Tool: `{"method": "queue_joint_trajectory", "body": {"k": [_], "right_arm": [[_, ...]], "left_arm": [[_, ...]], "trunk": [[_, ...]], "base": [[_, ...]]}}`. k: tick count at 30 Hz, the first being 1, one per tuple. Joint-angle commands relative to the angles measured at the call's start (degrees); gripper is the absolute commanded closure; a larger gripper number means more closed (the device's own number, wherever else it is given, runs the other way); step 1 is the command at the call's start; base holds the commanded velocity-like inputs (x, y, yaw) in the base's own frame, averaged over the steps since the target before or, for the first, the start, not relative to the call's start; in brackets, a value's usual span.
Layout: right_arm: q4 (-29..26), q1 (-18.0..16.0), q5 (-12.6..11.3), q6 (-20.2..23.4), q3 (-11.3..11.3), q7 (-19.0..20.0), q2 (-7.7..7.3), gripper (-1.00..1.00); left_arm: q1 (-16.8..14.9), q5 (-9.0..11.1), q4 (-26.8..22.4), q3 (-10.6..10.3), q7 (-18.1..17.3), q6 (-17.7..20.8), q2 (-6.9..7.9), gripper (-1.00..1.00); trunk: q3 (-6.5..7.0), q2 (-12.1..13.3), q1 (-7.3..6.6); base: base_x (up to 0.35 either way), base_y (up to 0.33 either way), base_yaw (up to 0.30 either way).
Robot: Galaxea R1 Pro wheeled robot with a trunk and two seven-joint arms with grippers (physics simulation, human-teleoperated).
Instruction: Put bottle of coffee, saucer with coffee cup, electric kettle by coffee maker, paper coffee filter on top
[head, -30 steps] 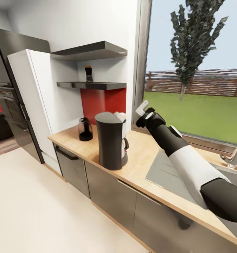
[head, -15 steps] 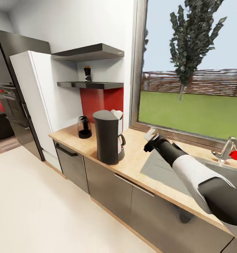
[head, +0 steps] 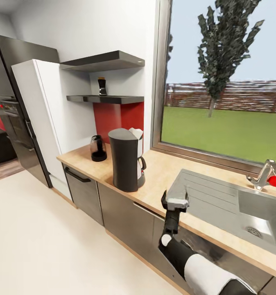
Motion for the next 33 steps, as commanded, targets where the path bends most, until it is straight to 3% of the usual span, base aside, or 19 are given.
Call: {"method": "queue_joint_trajectory", "body": {"k": [1, 3, 6, 10, 12, 19, 20, 22, 24, 25, 27, 29, 30, 31, 32, 33], "right_arm": [[0.12, 1.4, 2.23, -0.49, 0.26, -5.35, 1.02, -1.0], [0.13, 3.81, 5.36, -0.71, 0.45, -11.95, 1.02, -1.0], [0.13, 8.06, 10.37, -0.89, 1.09, -17.78, 1.02, -1.0], [0.51, 13.22, 13.12, -0.96, 1.54, -18.95, 1.02, -1.0], [2.04, 18.12, 13.64, -0.97, 1.66, -15.5, 1.02, -1.0], [4.62, 27.77, 13.75, -1.18, 1.69, -6.51, 1.02, -1.0], [4.74, 29.73, 13.76, -1.27, 1.72, -3.02, 1.02, -1.0], [4.78, 30.45, 13.71, -1.28, 1.7, 1.3, 1.02, -1.0], [4.78, 30.9, 13.26, -1.14, 1.6, 9.16, 1.02, -1.0], [4.72, 31.01, 12.15, -0.92, 1.52, 13.22, 1.02, -1.0], [4.39, 31.13, 6.78, 1.23, 1.39, 20.22, 1.02, -1.0], [3.73, 31.18, -1.78, 8.81, 1.39, 25.49, 1.02, -1.0], [3.59, 31.18, -3.78, 11.17, 1.39, 26.65, 1.02, -1.0], [3.37, 31.19, -7.57, 16.16, 1.36, 29.0, 1.02, -1.0], [3.29, 31.2, -9.35, 18.65, 1.33, 30.25, 1.02, -1.0], [3.07, 31.2, -16.26, 27.29, 1.18, 35.5, 1.02, -1.0]], "left_arm": [[0.03, 0.15, -0.15, 0.11, 0.0, -0.1, 0.0, -1.0], [0.03, 0.16, -0.33, 0.1, 0.01, -0.1, 0.04, -1.0], [0.03, 0.16, -0.7, 0.09, -0.01, -0.1, 0.01, -1.0], [0.03, 0.16, -2.26, 0.11, -0.01, -0.07, -0.08, -1.0], [0.03, 0.16, -3.37, 0.1, -0.01, -0.03, -0.07, -1.0], [-0.02, 0.17, -4.76, 0.09, -0.01, 0.02, -0.62, -1.0], [-0.04, 0.16, -5.22, 0.09, -0.01, 0.1, -0.81, -1.0], [-0.05, 0.13, -5.38, 0.08, -0.01, 0.17, -0.88, -1.0], [-0.05, 0.11, -5.48, 0.09, -0.01, 0.25, -0.92, -1.0], [-0.05, 0.08, -5.48, 0.09, 0.01, 0.28, -0.93, -1.0], [-0.02, 0.02, -5.45, 0.09, 0.05, 0.36, -0.94, -1.0], [0.01, 0.0, -5.21, 0.09, 0.06, 0.4, -0.9, -1.0], [0.01, 0.0, -5.15, 0.09, 0.07, 0.4, -0.89, -1.0], [0.02, -0.01, -5.07, 0.09, 0.07, 0.38, -0.9, -1.0], [0.02, 0.01, -5.04, 0.09, 0.07, 0.37, -0.91, -1.0], [0.03, 0.05, -5.12, 0.12, 0.07, 0.33, -0.96, -1.0]], "trunk": [[-0.11, -0.11, 0.04], [-0.11, -0.11, 0.04], [-0.11, -0.11, 0.04], [-0.11, -0.11, 0.04], [-0.11, -0.11, 0.04], [-0.11, -0.11, 0.04], [-0.11, -0.11, 0.04], [-0.11, -0.11, 0.04], [-0.11, -0.11, 0.04], [-0.11, -0.11, 0.04], [-0.11, -0.11, 0.04], [-0.11, -0.11, 0.04], [-0.11, -0.11, 0.04], [-0.11, -0.11, 0.04], [-0.11, -0.11, 0.04], [-0.11, -0.11, 0.04]], "base": [[0.0, 0.0, 0.0], [0.0, 0.0, 0.0], [0.0, 0.0, 0.0], [0.0, 0.0, 0.0], [0.0, 0.0, 0.0], [0.0, 0.0, 0.0], [0.0, 0.0, 0.0], [0.0, 0.0, 0.0], [0.0, 0.0, 0.0], [0.0, 0.0, 0.0], [0.0, 0.0, 0.0], [0.0, 0.0, 0.0], [0.0, 0.0, 0.0], [0.0, 0.0, 0.0], [0.0, 0.0, 0.0], [0.0, 0.0, 0.0]]}}
